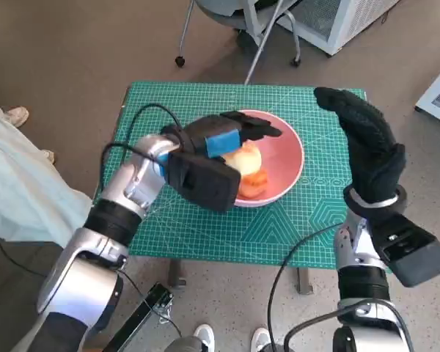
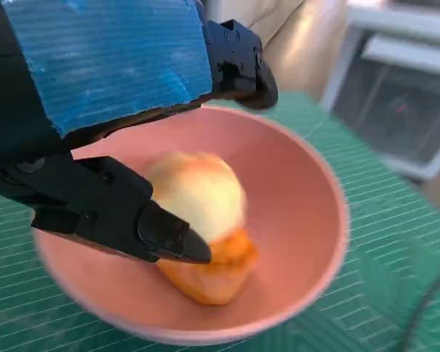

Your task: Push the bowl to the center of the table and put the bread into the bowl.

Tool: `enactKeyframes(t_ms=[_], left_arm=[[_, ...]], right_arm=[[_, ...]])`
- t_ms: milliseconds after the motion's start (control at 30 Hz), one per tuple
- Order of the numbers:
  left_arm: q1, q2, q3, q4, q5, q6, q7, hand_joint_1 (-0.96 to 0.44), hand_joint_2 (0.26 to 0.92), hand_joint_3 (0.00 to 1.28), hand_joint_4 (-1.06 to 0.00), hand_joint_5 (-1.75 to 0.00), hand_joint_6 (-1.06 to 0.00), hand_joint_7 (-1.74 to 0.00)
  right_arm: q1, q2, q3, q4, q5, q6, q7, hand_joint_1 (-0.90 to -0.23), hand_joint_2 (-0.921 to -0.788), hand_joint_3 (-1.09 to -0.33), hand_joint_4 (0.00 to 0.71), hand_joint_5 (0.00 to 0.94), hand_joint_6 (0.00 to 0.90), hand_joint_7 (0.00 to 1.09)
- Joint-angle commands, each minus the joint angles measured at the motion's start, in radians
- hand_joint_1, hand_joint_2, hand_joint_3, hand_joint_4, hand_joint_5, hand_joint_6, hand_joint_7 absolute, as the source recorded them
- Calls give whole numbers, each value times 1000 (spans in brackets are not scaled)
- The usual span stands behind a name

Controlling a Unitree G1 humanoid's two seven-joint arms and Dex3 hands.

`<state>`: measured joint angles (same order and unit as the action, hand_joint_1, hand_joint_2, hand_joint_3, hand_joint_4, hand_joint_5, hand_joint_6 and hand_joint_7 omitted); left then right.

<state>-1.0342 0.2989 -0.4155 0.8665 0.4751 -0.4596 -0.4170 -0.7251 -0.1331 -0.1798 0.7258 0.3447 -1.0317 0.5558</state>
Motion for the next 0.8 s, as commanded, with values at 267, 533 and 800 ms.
enactKeyframes(t_ms=[267, 533, 800], left_arm=[[64, 9, 185, -3, -229, -150, 35, -542, 919, 35, -55, -27, -56, -382], [211, -88, 437, -273, -616, -156, 86, -476, 921, 82, -291, -36, -266, -364], [342, -151, 527, -454, -844, -120, 49, -457, 921, 143, -318, -31, -177, -596]], right_arm=[[-9, -22, -9, 28, -31, -5, -24, -544, -921, -629, 346, 1, 27, 820], [-26, -24, -17, 4, -37, 22, -57, -562, -921, -626, 341, 0, 13, 806], [-33, -25, -15, -52, -88, 57, -137, -541, -921, -664, 340, 0, 10, 784]])
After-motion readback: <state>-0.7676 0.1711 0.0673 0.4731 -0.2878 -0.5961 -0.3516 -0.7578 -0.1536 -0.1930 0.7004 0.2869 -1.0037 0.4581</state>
